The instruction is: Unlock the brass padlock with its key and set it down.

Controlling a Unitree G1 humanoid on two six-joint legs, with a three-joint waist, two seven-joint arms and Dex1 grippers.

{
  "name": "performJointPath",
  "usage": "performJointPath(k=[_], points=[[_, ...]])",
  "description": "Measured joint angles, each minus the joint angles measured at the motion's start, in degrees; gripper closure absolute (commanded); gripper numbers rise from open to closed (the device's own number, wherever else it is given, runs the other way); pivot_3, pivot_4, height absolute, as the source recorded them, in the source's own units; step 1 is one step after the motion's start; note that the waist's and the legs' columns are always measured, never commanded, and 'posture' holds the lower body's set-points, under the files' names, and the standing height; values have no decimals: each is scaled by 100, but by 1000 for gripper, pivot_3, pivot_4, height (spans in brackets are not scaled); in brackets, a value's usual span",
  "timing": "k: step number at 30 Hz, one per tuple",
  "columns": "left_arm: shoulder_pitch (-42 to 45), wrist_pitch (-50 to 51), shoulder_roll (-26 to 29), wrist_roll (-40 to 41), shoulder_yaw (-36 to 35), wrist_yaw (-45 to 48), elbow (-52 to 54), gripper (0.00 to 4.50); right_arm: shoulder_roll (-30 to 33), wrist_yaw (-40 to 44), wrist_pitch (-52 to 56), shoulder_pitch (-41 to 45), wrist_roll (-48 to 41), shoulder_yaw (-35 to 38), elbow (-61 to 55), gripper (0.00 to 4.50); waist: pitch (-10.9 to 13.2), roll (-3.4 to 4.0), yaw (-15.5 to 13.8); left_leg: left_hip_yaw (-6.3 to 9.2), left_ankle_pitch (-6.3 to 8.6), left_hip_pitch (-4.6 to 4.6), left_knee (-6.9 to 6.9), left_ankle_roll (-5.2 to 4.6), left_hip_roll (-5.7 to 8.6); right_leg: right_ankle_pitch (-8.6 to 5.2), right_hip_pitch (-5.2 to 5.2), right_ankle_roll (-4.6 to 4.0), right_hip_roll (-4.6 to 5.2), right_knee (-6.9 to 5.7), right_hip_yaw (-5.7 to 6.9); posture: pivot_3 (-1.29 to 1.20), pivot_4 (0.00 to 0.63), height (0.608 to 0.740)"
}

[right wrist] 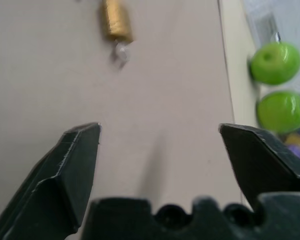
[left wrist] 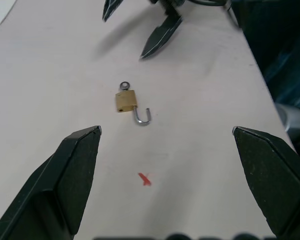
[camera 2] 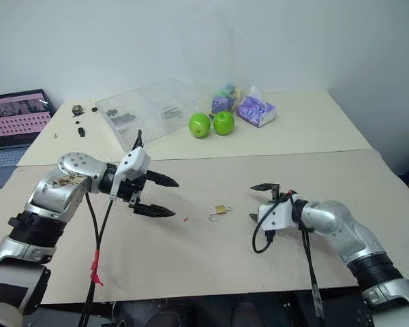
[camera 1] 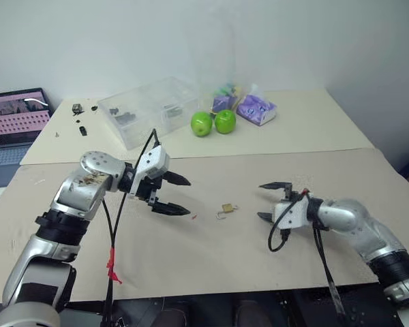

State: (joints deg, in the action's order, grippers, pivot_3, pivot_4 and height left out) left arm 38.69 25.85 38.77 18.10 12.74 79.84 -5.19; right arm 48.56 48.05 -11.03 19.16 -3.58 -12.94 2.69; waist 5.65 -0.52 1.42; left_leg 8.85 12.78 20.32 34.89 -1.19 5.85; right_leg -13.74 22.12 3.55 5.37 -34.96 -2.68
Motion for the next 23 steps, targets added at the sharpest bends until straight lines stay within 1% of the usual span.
performJointPath(k=[2, 4, 5, 6, 9, 11, 15, 18, 23], points=[[0, -125, -136, 5, -39, -125, -18, 0, 248, 569, 1540, 2, -1360, 316, -775, 34, 1, 2, -15, 3, 2, 4, 1, -3, -3, 0, 0, -1, 5, 3, -1, 0, 150, 740], [-1, -124, -176, 64, -125, -218, -14, 0, 537, 887, 2812, 7, -2518, 670, -1384, 34, 3, 0, -43, 5, 5, 5, 1, -6, -4, 0, 1, -1, 5, 7, 1, 0, 150, 740], [-2, -44, -176, 144, -199, -227, -12, 0, 639, 985, 3281, 22, -2964, 830, -1624, 34, 2, 0, -53, 7, 5, 5, -2, -7, -7, 0, 1, -1, 5, 7, 2, 0, 150, 740], [-14, 58, -167, 242, -291, -224, 35, 0, 706, 1064, 3729, 42, -3371, 992, -1865, 34, 3, -1, -58, 7, 8, 5, -1, -11, -11, 0, 2, 0, 3, 8, 5, 0, 150, 740], [-173, 105, -41, 364, -393, -223, 302, 0, 775, 1087, 4434, 88, -3954, 1227, -2258, 34, 3, -1, -59, 3, 10, 4, -3, -11, -18, 0, 4, 0, 3, 7, 5, 0, 150, 740], [-286, 185, 45, 416, -493, -284, 425, 0, 779, 1032, 4587, 90, -3986, 1263, -2367, 34, 3, -1, -62, 1, 10, 4, -1, -10, -20, 0, 6, 0, 2, 6, 5, 0, 150, 740], [-394, 458, 121, 572, -868, -643, 578, 0, 748, 726, 4504, -119, -3454, 1333, -2386, 34, 3, -1, -84, -1, 12, 4, 0, -8, -20, 0, 7, 0, 2, 5, 9, 0, 150, 740], [-591, 664, 135, 694, -1164, -966, 832, 0, 545, 550, 4436, -349, -3223, 1383, -2226, 34, 4, 0, -94, -6, 14, 4, -1, -4, -21, 0, 9, 0, 5, 5, 5, 0, 150, 740], [-989, 796, 133, 744, -1166, -1267, 1206, 0, 360, 432, 4351, -388, -2919, 1423, -1845, 34, 4, -2, -93, -11, 16, 4, -1, -1, -21, 1, 10, -1, 4, 5, 0, 0, 150, 740]])
